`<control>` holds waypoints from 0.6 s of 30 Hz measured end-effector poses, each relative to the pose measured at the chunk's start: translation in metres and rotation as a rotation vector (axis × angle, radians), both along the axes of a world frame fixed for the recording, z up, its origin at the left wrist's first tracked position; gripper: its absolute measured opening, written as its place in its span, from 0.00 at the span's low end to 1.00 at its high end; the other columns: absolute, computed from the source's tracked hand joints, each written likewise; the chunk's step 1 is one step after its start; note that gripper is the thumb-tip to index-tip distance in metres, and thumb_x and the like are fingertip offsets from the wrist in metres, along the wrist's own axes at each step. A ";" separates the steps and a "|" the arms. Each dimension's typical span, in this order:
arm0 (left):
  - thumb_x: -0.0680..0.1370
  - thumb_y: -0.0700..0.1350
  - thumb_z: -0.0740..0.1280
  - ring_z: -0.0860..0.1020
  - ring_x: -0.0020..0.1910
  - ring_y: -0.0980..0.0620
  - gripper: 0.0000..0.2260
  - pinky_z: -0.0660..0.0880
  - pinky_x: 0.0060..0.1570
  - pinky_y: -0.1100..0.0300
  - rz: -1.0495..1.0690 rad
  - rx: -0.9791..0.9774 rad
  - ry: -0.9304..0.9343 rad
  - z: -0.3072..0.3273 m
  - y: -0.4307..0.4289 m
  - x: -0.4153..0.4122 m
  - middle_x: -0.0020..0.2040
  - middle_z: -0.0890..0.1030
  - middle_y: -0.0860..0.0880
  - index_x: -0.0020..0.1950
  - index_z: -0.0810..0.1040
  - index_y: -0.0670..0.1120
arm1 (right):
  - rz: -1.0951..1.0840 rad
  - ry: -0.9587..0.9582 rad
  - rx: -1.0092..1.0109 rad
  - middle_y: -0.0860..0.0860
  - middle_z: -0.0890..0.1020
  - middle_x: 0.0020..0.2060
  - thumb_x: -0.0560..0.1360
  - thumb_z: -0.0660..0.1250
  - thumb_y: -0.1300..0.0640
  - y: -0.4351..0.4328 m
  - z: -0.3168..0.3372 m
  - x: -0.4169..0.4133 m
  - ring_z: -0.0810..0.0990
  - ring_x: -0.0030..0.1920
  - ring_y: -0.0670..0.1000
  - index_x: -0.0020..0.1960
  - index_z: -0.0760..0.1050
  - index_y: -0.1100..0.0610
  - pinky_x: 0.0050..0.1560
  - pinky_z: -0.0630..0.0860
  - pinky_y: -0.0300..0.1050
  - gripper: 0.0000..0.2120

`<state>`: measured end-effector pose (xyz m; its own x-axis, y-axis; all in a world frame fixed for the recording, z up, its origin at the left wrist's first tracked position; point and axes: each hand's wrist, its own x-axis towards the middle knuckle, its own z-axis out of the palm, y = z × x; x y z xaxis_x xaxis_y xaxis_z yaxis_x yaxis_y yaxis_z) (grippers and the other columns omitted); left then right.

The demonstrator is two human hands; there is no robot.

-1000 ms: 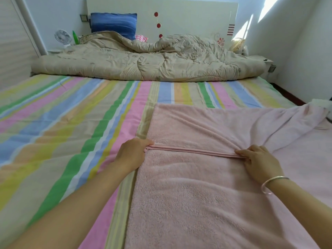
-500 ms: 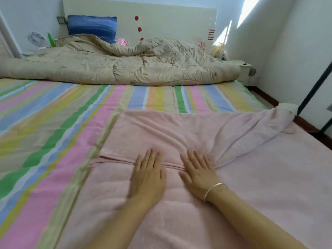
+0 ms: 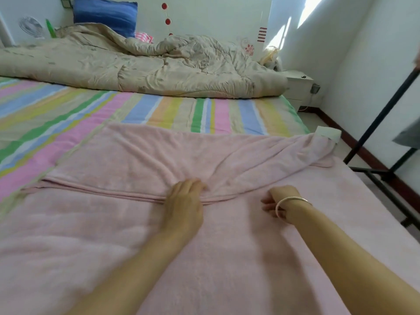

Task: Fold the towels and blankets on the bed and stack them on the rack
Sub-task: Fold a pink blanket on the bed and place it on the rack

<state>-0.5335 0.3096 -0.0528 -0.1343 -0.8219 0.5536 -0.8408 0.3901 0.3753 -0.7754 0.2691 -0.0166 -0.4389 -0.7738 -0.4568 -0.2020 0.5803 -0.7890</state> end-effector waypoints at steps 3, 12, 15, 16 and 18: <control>0.65 0.35 0.61 0.77 0.53 0.48 0.20 0.70 0.54 0.57 -0.216 -0.036 0.030 0.007 0.003 -0.069 0.54 0.81 0.50 0.52 0.81 0.48 | -0.126 -0.376 0.071 0.58 0.83 0.43 0.80 0.51 0.65 -0.002 0.007 -0.043 0.82 0.40 0.55 0.49 0.72 0.64 0.32 0.81 0.47 0.11; 0.67 0.31 0.63 0.75 0.53 0.51 0.18 0.76 0.50 0.55 -0.253 -0.008 0.040 0.018 -0.041 -0.161 0.52 0.80 0.52 0.49 0.83 0.49 | -0.388 -0.667 -0.220 0.55 0.72 0.68 0.80 0.46 0.65 -0.060 0.019 -0.161 0.75 0.65 0.56 0.73 0.63 0.65 0.53 0.75 0.52 0.22; 0.68 0.31 0.65 0.77 0.54 0.48 0.17 0.76 0.52 0.53 -0.247 0.028 -0.039 0.008 -0.059 -0.182 0.55 0.80 0.50 0.50 0.83 0.48 | -0.409 -0.664 -0.296 0.56 0.72 0.68 0.81 0.49 0.63 -0.074 0.008 -0.180 0.73 0.67 0.55 0.73 0.63 0.62 0.54 0.73 0.49 0.22; 0.68 0.33 0.66 0.77 0.54 0.46 0.17 0.76 0.52 0.52 -0.220 0.041 -0.068 0.005 -0.064 -0.186 0.55 0.80 0.50 0.51 0.83 0.48 | -0.406 -0.664 -0.316 0.56 0.71 0.70 0.81 0.49 0.62 -0.079 0.003 -0.184 0.73 0.67 0.54 0.74 0.62 0.60 0.55 0.72 0.48 0.22; 0.67 0.35 0.67 0.78 0.54 0.45 0.17 0.74 0.52 0.52 -0.123 0.059 -0.128 -0.002 -0.073 -0.194 0.56 0.81 0.49 0.53 0.82 0.49 | -0.421 -0.688 -0.334 0.56 0.71 0.70 0.81 0.51 0.61 -0.091 -0.002 -0.191 0.76 0.62 0.53 0.74 0.63 0.58 0.48 0.76 0.42 0.22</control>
<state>-0.7274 0.2367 -0.0549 -0.3021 -0.8255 0.4768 -0.8306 0.4734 0.2933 -0.9662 0.1782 -0.0184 -0.4282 -0.7503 -0.5037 0.5610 0.2163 -0.7991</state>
